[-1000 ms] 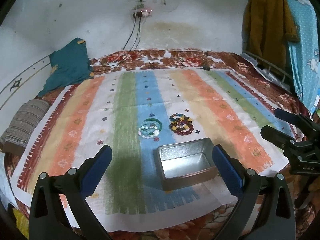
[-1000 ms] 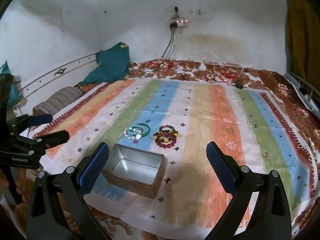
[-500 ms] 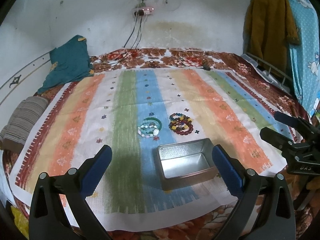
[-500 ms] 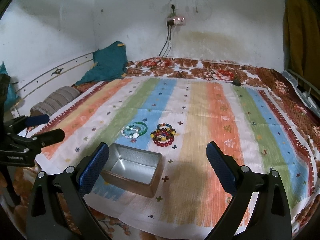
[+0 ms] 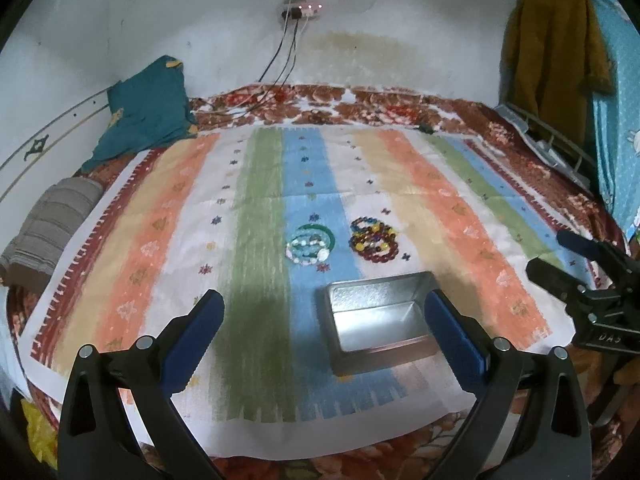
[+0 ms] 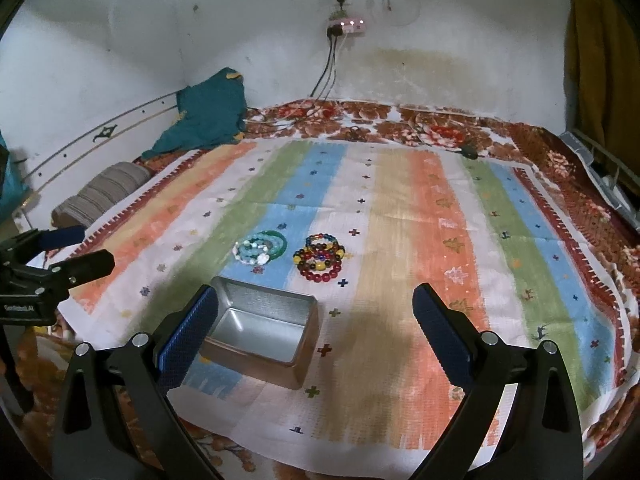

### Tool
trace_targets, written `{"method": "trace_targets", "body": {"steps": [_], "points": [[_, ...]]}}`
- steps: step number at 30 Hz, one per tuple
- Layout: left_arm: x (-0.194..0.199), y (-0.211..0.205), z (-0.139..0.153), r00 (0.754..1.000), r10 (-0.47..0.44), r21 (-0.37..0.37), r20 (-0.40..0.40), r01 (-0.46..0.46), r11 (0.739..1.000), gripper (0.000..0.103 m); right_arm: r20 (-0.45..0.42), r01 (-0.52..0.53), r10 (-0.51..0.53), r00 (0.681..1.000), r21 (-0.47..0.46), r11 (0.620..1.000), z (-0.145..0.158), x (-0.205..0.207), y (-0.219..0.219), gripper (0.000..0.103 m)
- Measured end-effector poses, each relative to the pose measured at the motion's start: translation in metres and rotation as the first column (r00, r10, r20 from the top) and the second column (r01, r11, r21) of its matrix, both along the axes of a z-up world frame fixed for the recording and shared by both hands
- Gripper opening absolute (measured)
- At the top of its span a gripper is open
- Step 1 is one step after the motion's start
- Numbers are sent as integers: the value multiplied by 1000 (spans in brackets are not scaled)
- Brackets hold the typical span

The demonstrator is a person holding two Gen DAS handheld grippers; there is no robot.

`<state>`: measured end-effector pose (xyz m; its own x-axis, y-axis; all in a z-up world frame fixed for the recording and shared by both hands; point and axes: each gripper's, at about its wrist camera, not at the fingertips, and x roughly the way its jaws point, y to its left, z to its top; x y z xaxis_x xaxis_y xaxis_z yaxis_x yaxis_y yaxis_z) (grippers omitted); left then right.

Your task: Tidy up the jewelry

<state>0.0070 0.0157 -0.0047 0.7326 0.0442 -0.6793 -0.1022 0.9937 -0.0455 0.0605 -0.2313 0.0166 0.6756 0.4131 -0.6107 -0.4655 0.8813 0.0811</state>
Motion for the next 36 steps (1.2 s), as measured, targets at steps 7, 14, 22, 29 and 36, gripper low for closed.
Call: {"method": "trace_targets", "body": {"steps": [7, 14, 22, 29, 36], "points": [[5, 6, -5, 999, 18, -8, -33, -18, 1000, 98, -43, 12, -12, 999, -12, 1000, -6, 10, 2, 99], [11, 17, -10, 997, 44, -53, -68, -47, 997, 98, -74, 17, -19, 997, -16, 1000, -7, 20, 2, 99], [26, 26, -15, 991, 81, -27, -107, -84, 996, 97, -97, 20, -23, 995, -31, 999, -10, 34, 5, 99], [38, 32, -17, 986, 102, -7, -128, -104, 995, 97, -109, 21, -26, 994, -47, 999, -12, 42, 5, 99], [53, 30, -16, 986, 90, 11, -140, -90, 996, 97, -129, -3, -6, 992, -63, 998, -15, 54, 14, 99]]}}
